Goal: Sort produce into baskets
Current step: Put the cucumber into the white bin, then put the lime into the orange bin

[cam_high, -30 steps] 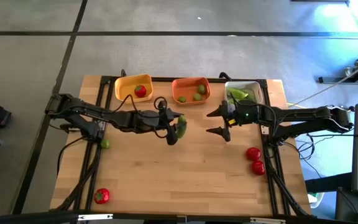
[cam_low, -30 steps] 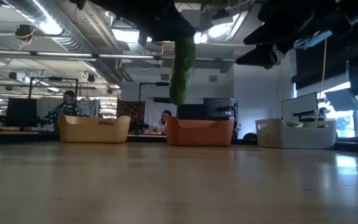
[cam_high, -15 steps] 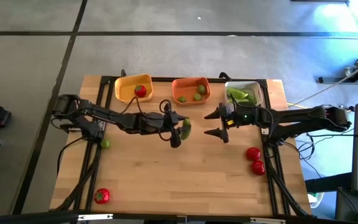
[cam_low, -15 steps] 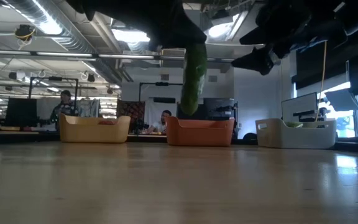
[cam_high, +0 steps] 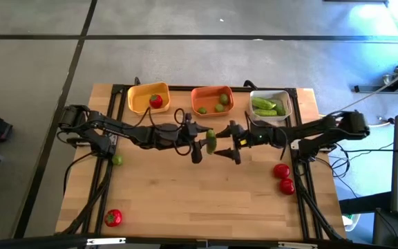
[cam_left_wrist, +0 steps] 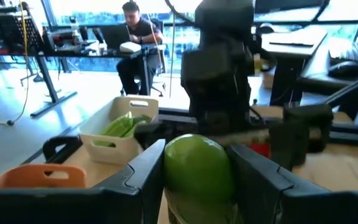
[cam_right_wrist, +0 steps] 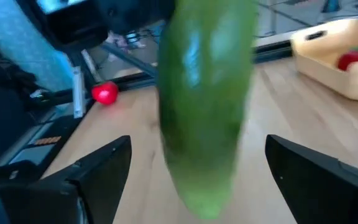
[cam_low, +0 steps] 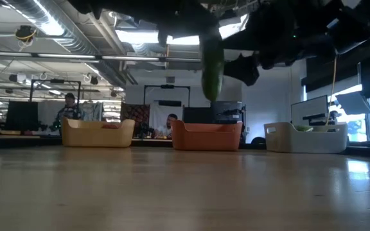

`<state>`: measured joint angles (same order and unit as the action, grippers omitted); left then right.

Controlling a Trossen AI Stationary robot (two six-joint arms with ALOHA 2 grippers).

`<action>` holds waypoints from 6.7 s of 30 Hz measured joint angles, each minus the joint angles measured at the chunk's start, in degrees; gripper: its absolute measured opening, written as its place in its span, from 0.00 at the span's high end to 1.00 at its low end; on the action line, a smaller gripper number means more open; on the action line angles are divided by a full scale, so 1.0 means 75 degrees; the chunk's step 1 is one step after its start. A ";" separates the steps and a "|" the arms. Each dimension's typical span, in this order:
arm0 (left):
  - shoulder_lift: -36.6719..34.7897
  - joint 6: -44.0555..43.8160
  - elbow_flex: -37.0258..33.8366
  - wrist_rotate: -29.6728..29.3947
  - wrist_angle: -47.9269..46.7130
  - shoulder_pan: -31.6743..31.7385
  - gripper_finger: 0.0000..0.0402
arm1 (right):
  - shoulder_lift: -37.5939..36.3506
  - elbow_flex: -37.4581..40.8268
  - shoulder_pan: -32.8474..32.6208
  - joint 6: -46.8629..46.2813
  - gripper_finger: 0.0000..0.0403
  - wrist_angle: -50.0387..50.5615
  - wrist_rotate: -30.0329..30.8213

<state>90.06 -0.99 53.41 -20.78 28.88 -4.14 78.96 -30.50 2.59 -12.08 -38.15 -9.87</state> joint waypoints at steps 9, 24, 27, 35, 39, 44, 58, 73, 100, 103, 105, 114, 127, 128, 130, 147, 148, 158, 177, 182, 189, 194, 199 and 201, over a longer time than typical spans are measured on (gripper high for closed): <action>0.0000 0.0000 0.0000 0.0010 0.0119 0.0000 0.61 | 0.0504 -0.0734 0.0003 0.0047 0.18 -0.0097 0.0031; 0.0000 -0.0062 0.0000 0.0015 0.0032 0.0003 0.60 | 0.0490 -0.0883 0.0003 0.0676 0.70 0.0010 0.0570; 0.0000 -0.0280 0.0000 -0.0005 0.0105 0.0009 0.53 | 0.0474 -0.0886 0.0009 0.0734 0.69 0.0025 0.0648; -0.0075 -0.1084 0.0006 0.0003 0.0490 -0.0061 0.31 | 0.0145 -0.1094 0.0009 0.1023 0.65 0.0604 0.0515; -0.0379 -0.1080 0.0004 -0.0008 -0.0126 -0.0092 0.29 | -0.0442 -0.1192 0.0009 0.1426 0.65 0.1634 0.1093; -0.0902 -0.1255 0.0012 -0.0002 -0.1360 -0.0114 0.29 | -0.1507 -0.1253 0.0010 0.1686 0.64 0.3299 0.2059; -0.1364 -0.2090 0.0009 0.0001 -0.4006 -0.0202 0.29 | -0.4010 -0.1250 0.1267 0.2990 0.64 0.7273 0.4329; -0.1364 -0.2115 0.0009 0.0001 -0.4632 -0.0247 0.29 | -0.3260 -0.1247 0.4556 0.4152 0.64 0.8337 0.3822; -0.1364 -0.2020 0.0000 0.0001 -0.4735 -0.0251 0.29 | -0.1064 -0.1238 0.5059 0.6280 0.64 0.8933 0.4634; -0.1364 -0.2058 0.0000 0.0001 -0.4735 -0.0280 0.29 | -0.1064 -0.1238 0.5059 0.6247 0.62 0.9099 0.4574; -0.1364 -0.2062 0.0001 0.0001 -0.4735 -0.0294 0.29 | -0.1044 -0.1235 0.5060 0.6120 0.59 0.9103 0.4576; -0.1363 -0.2269 0.0000 -0.0001 -0.4757 -0.0310 0.29 | -0.0955 -0.1265 0.5054 0.5837 0.33 0.9081 0.4679; -0.1333 -0.1772 0.0005 0.0001 -0.4513 -0.0234 0.29 | -0.1726 -0.3104 0.5051 0.4614 0.28 1.0138 0.4109; -0.1320 -0.1656 0.0005 0.0001 -0.4624 -0.0248 0.29 | -0.1827 -0.3140 0.5050 0.4477 0.28 1.0108 0.3932; -0.1300 -0.1449 0.0000 0.0001 -0.4685 -0.0285 0.29 | -0.1995 -0.3214 0.5050 0.4236 0.28 1.0009 0.3370; -0.1494 -0.4634 0.0006 0.2443 -0.8317 -0.2328 0.29 | -0.2458 -0.3226 0.1975 0.2449 0.28 0.8743 -0.0230; -0.1492 -0.4926 0.0006 0.2674 -0.8316 -0.2475 0.29 | -0.2449 -0.3226 0.1755 0.2443 0.28 0.8595 -0.0224; -0.1489 -0.6660 0.0006 0.3069 -1.1209 -0.3204 0.29 | -0.2345 -0.3224 0.0427 0.2386 0.28 0.8252 0.0567; -0.1489 -0.4087 -0.0529 0.2586 -1.4136 -0.1068 0.29 | -0.1705 -0.3223 0.0458 0.2543 0.28 0.8246 0.0640; -0.1489 -0.3888 -0.0583 0.2589 -1.4179 -0.0920 0.29 | -0.1705 -0.3223 0.0458 0.2635 0.28 0.8273 0.0653; -0.1489 -0.3801 -0.0583 0.2491 -1.4299 -0.0983 0.29 | -0.1705 -0.3223 0.0457 0.2611 0.28 0.8297 0.0642; -0.1647 -0.3496 -0.0587 0.2329 -1.4619 -0.1061 0.29 | -0.1705 -0.3223 0.0458 0.2641 0.28 0.8309 0.0639; -0.2206 -0.3576 -0.0647 0.2265 -1.4579 -0.1026 0.29 | -0.1702 -0.3223 0.0458 0.2643 0.28 0.8348 0.0637; -0.2432 -0.3642 -0.0789 0.2499 -1.4573 -0.1026 0.29 | -0.1700 -0.3223 0.0458 0.2643 0.28 0.8362 0.0636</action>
<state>71.82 -28.31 47.49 -2.04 -80.42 -11.84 66.22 -54.68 6.02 7.75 24.56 -5.10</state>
